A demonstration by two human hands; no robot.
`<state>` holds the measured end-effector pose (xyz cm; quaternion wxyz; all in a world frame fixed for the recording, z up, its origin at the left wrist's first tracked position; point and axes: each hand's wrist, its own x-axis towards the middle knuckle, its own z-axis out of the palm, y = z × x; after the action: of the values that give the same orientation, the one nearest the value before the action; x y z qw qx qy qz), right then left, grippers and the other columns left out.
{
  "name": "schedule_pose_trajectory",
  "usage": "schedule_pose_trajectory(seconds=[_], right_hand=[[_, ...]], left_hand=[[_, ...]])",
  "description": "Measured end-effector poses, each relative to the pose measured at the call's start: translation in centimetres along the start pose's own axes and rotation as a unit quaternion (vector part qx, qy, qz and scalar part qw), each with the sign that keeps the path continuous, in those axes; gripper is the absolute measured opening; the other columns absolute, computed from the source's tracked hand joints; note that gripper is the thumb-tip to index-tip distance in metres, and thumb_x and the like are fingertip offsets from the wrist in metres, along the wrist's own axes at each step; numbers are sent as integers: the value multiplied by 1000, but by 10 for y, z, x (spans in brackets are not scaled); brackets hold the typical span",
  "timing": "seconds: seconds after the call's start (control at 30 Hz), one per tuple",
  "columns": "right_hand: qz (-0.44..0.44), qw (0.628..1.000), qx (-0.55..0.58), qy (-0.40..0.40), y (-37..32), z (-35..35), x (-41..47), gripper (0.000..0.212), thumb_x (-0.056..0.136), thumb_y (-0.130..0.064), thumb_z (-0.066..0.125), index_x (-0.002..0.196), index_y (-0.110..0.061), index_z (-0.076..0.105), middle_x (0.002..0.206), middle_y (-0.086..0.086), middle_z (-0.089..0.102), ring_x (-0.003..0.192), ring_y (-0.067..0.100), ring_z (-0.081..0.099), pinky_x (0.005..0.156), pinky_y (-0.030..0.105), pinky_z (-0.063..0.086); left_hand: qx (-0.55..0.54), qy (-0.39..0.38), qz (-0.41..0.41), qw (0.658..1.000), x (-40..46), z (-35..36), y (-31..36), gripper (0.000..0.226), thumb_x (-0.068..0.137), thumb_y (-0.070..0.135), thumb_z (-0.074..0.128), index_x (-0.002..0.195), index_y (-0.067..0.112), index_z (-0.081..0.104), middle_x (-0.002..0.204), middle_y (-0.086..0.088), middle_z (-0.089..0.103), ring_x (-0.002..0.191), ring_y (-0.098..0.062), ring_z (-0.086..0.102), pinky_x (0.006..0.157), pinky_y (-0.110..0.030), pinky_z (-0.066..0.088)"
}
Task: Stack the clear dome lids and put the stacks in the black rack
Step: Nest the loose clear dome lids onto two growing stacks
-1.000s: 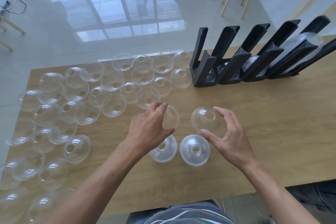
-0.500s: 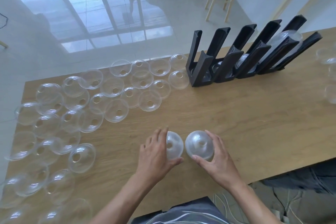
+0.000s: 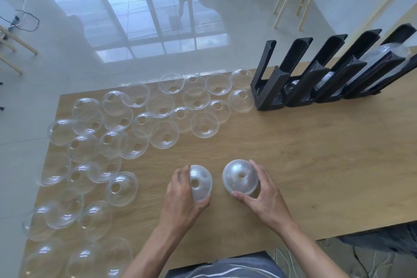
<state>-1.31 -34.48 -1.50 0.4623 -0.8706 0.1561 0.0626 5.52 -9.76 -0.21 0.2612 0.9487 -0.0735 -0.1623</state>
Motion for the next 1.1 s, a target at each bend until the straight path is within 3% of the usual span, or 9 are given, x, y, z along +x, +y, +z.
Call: schedule_pose_trajectory(seconds=[0.13,0.27,0.4,0.47,0.6,0.73,0.83,0.93,1.1], right_hand=[[-19,1000,-4,-21,-6,9,6,108,77,-72,82,164,-34,30,165,-20,33,150,-17,19,117,3,15],[-28,999,0,-30,-4,9,6,109,76,-74,81,164,-39,27,168,-21,31,155,-7,22,125,23,24],[-27,999,2,-27,-1,1,9,109,74,-79,79,163,-48,24,161,-44,19,152,-16,15,118,15,20],[-24,1000,10,-2,-4,-8,18,97,82,-82,69,162,-46,28,159,-44,22,151,-16,17,118,16,21],[-41,999,5,28,-21,-24,63,76,98,-75,51,160,-33,38,160,-22,38,150,-8,31,119,24,30],[-89,995,-36,29,-41,-28,121,64,106,-61,50,158,-24,43,160,-9,43,148,0,36,120,27,31],[-119,990,-73,35,-49,-22,161,56,107,-41,58,154,-13,48,156,2,50,146,15,43,121,38,37],[-154,977,-146,20,-52,-14,192,57,103,-24,60,157,-15,44,158,4,48,144,26,46,120,47,38],[-151,950,-273,-21,-48,0,209,67,97,-27,65,159,-24,42,168,1,37,129,35,49,112,53,43]], left_hand=[[-25,2,-16,1000,1,-9,-5,111,73,58,88,160,22,29,155,-4,41,132,-27,55,103,-41,51],[-25,-19,-31,999,7,-24,-2,121,70,75,80,164,27,20,162,-1,34,140,-26,50,107,-46,50],[-8,23,-13,1000,10,-48,1,109,76,94,54,161,32,26,166,4,34,149,-20,39,114,-50,43],[-14,65,18,998,18,-62,2,86,88,84,50,155,29,42,158,4,45,142,-20,47,112,-47,45],[28,64,48,996,58,-79,9,56,98,57,63,140,22,61,136,4,64,122,-21,62,100,-46,51],[65,26,74,995,99,-75,27,53,96,50,69,143,28,59,126,8,69,114,-17,66,97,-42,53],[104,-13,80,991,122,-64,37,59,95,49,69,149,34,51,124,9,70,118,-18,65,96,-41,53],[147,-45,70,986,135,-53,40,59,96,46,68,151,36,50,130,7,69,125,-20,63,95,-41,54],[174,-50,50,982,140,-43,31,40,100,38,64,140,37,62,123,7,74,123,-21,64,93,-41,55]])
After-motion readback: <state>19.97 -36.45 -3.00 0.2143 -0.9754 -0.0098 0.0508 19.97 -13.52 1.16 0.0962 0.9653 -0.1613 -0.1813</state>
